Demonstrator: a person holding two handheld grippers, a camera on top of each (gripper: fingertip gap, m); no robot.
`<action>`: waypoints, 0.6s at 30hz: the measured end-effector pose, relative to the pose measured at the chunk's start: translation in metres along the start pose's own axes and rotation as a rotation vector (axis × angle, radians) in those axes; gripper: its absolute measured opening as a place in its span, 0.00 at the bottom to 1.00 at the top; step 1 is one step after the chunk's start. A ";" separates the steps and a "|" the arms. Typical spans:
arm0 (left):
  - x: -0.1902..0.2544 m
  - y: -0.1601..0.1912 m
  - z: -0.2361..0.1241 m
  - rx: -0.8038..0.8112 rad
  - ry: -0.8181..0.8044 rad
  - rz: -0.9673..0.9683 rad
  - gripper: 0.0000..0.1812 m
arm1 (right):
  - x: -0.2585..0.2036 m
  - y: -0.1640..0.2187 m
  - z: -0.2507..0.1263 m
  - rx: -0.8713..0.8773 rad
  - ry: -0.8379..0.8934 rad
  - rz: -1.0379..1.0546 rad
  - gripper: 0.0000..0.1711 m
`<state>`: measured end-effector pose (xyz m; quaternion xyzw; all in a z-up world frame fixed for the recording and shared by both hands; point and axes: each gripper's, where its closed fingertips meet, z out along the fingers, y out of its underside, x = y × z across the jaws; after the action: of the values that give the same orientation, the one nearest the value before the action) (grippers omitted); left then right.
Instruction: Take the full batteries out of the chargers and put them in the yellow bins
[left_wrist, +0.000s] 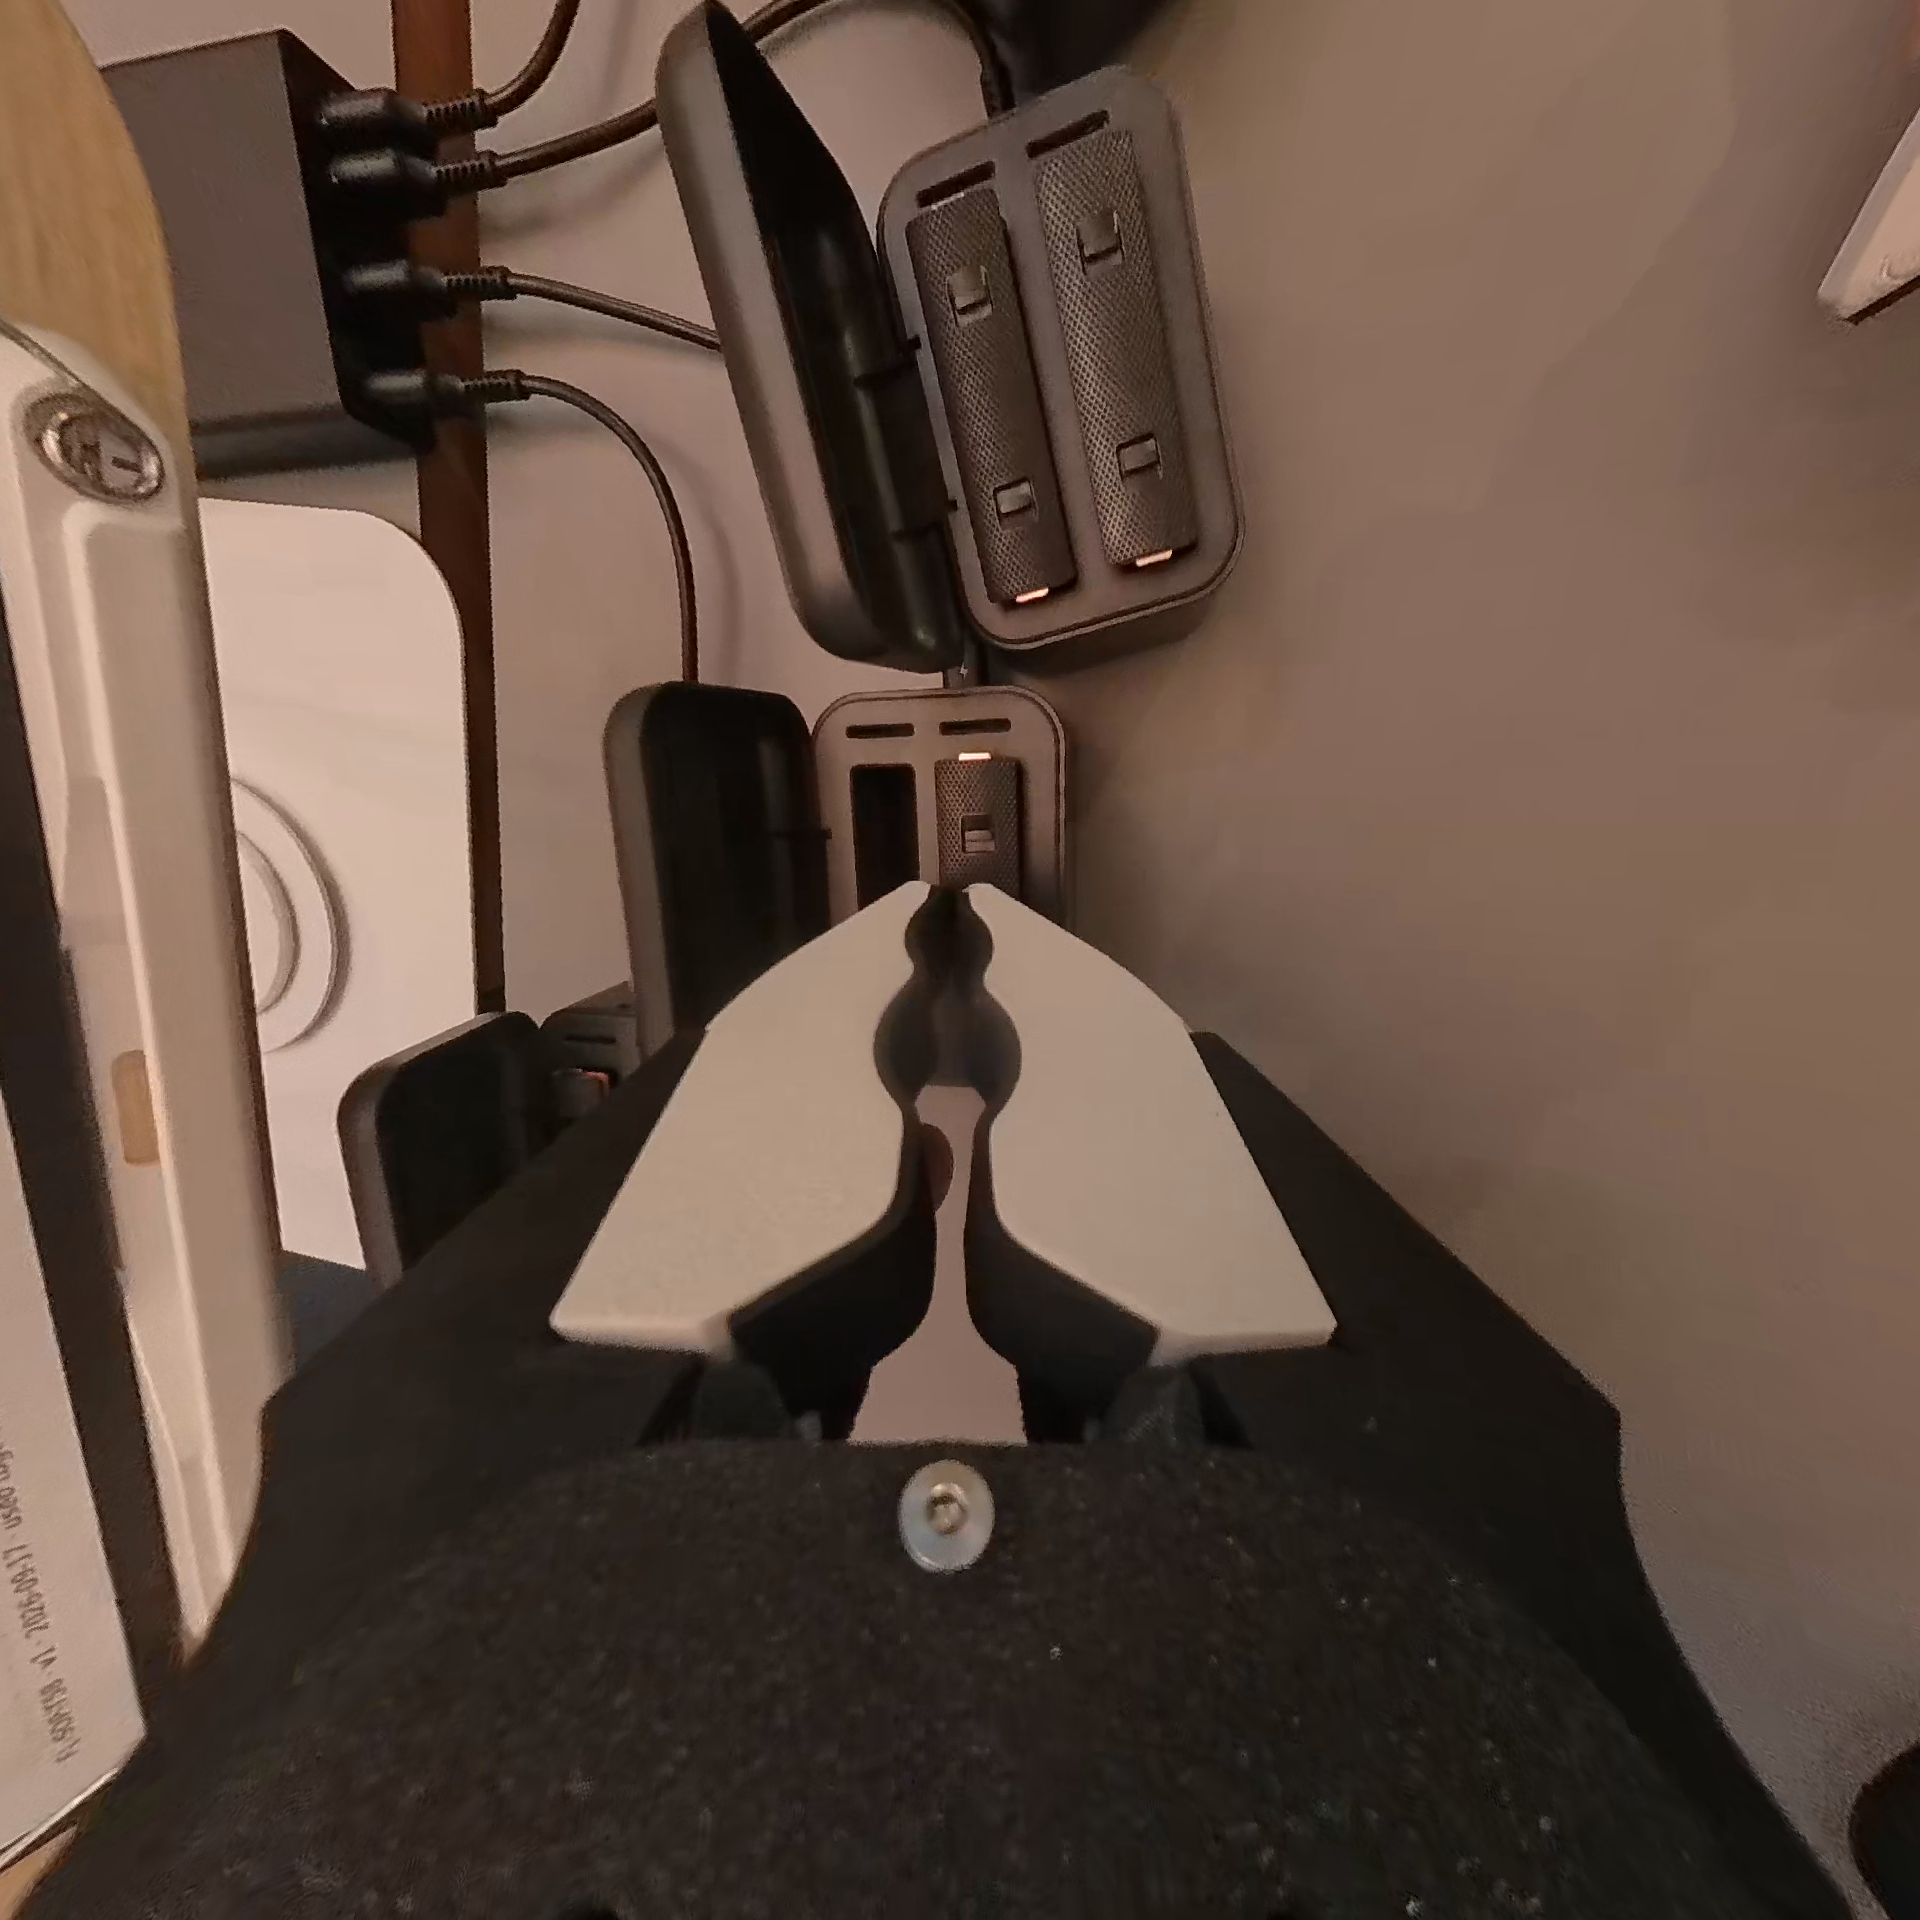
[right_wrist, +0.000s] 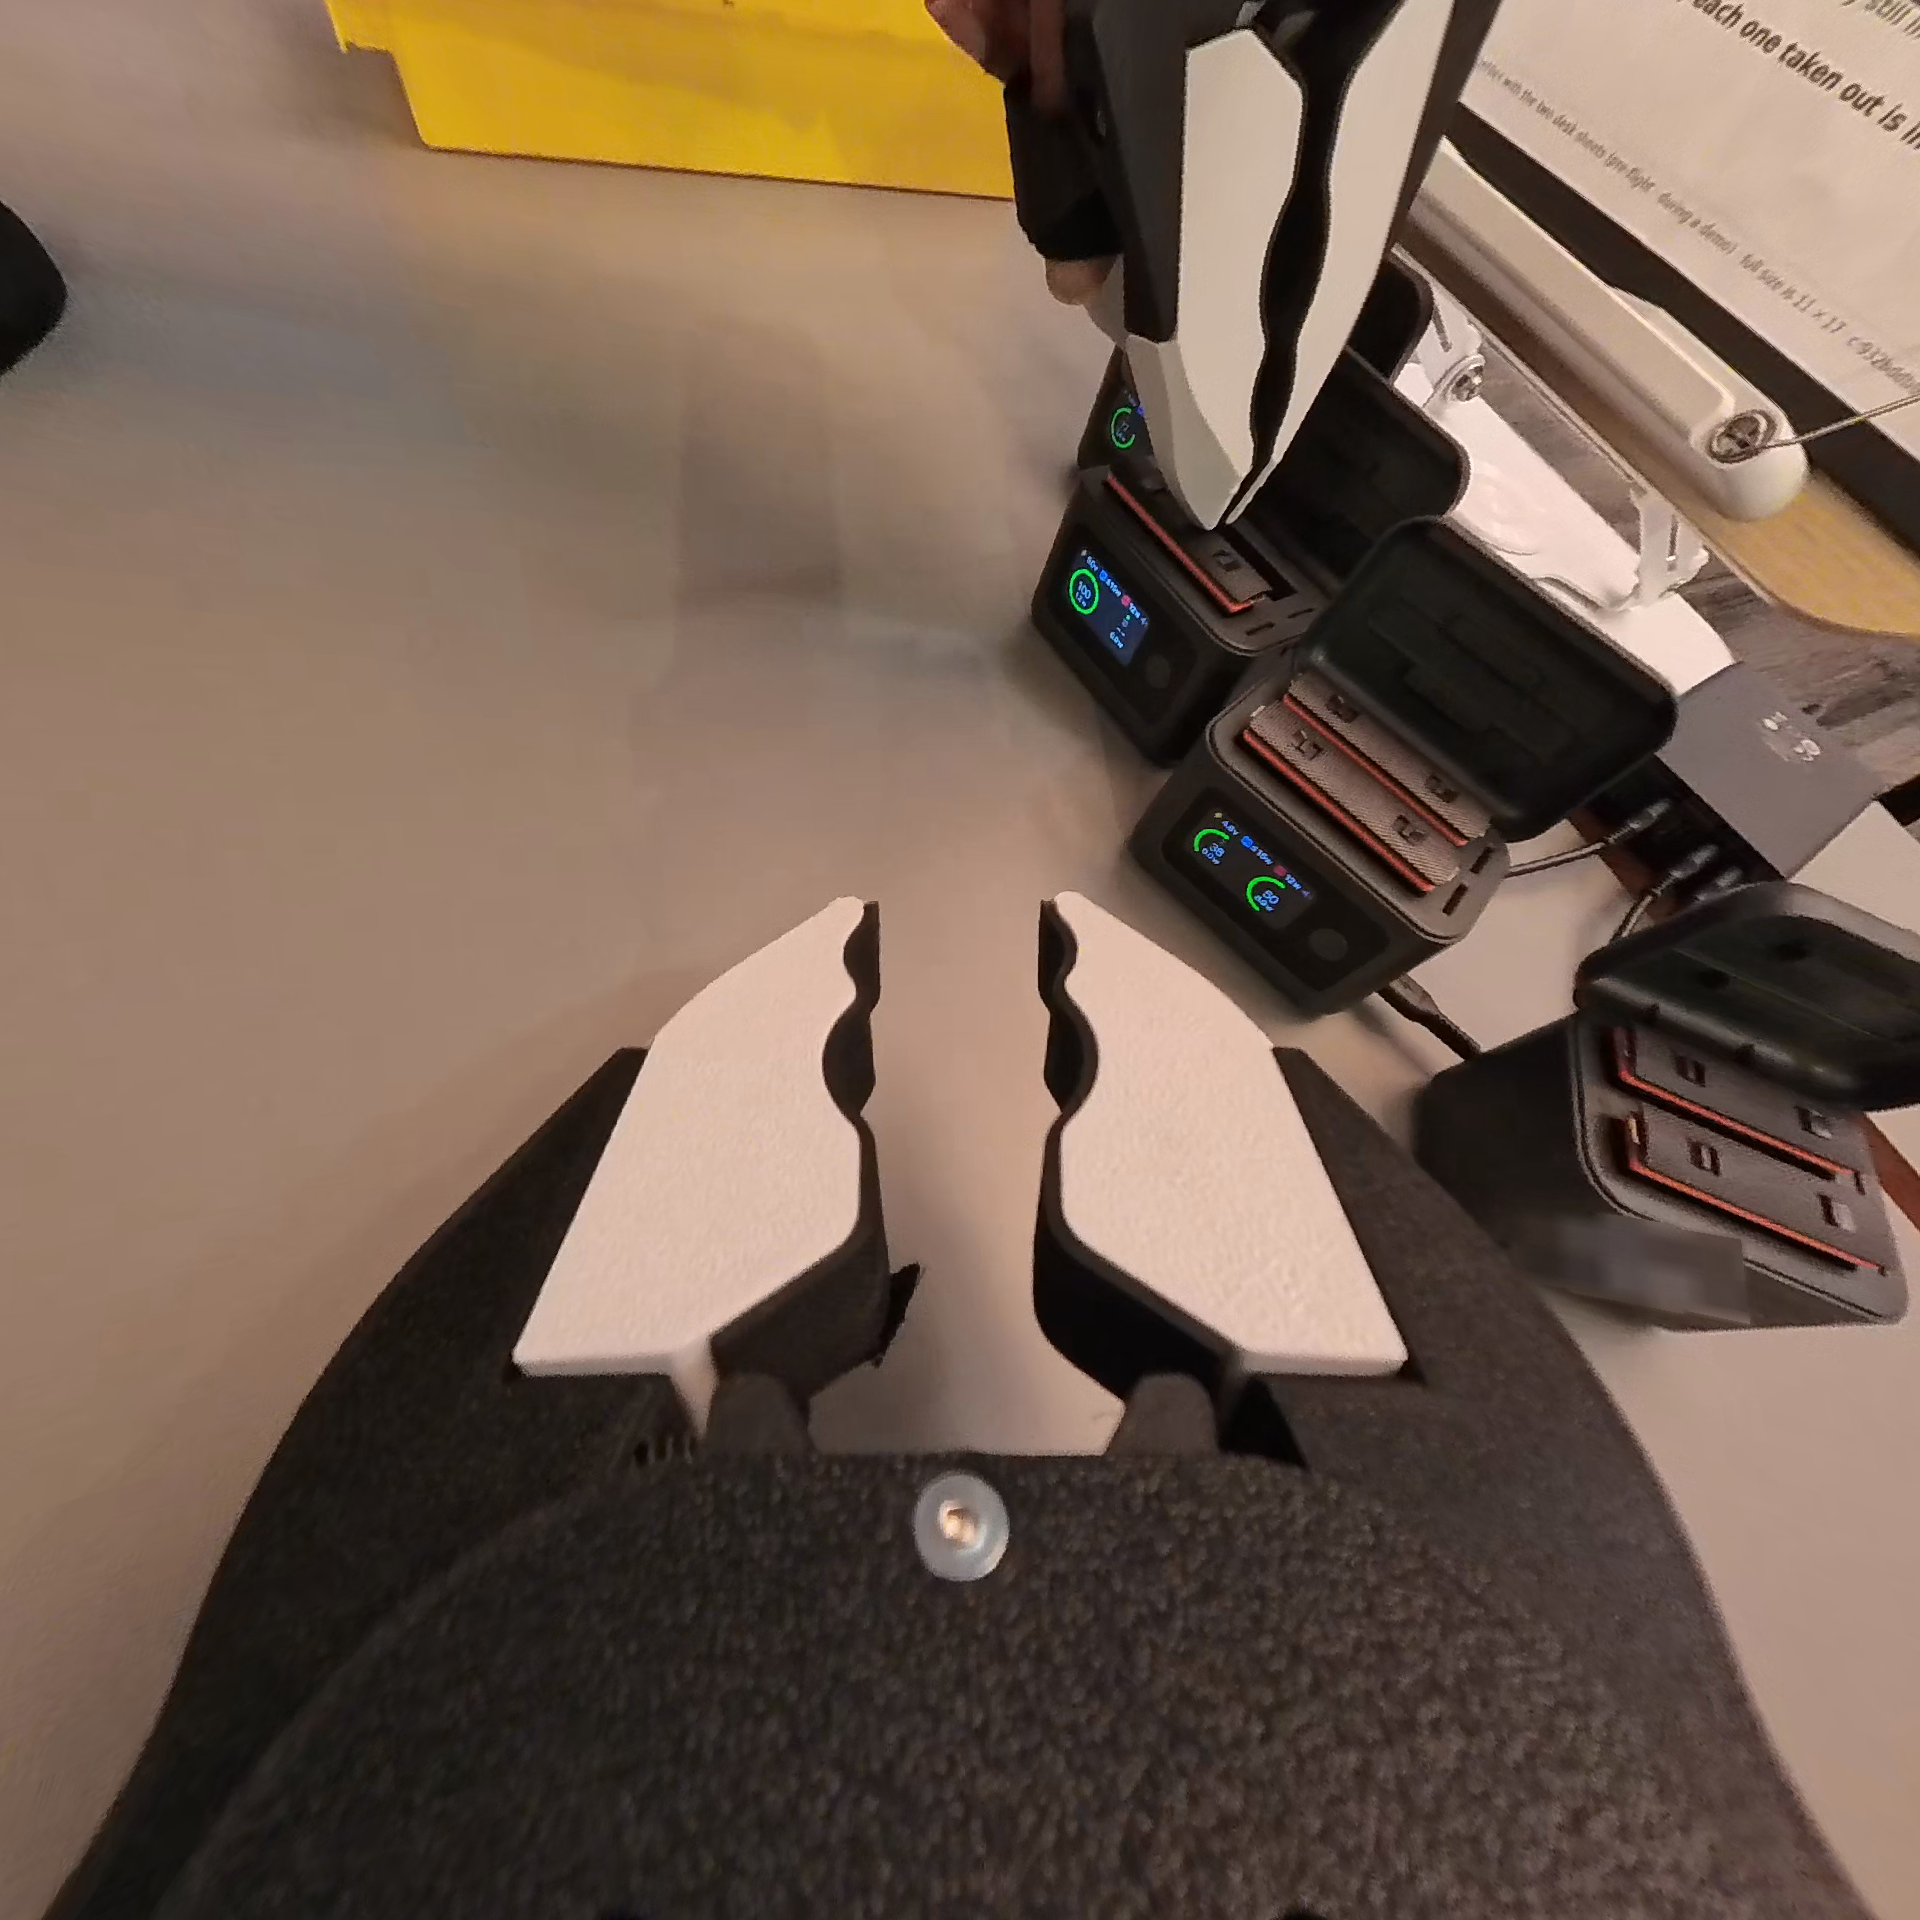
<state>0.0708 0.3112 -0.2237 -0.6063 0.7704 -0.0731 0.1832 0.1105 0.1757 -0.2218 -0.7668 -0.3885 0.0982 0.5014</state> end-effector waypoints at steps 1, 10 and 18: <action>0.000 0.000 0.000 -0.008 -0.002 0.005 0.00 | 0.000 0.000 0.000 0.002 0.001 0.002 0.17; 0.000 -0.001 0.000 -0.027 0.009 -0.040 0.00 | 0.000 -0.002 -0.002 0.009 0.004 0.001 0.17; 0.001 -0.020 -0.012 0.192 -0.079 -0.056 0.00 | 0.003 -0.002 -0.003 0.015 0.014 0.009 0.17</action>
<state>0.0840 0.3036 -0.2064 -0.6096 0.7348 -0.1278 0.2686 0.1133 0.1758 -0.2176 -0.7655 -0.3810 0.0979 0.5093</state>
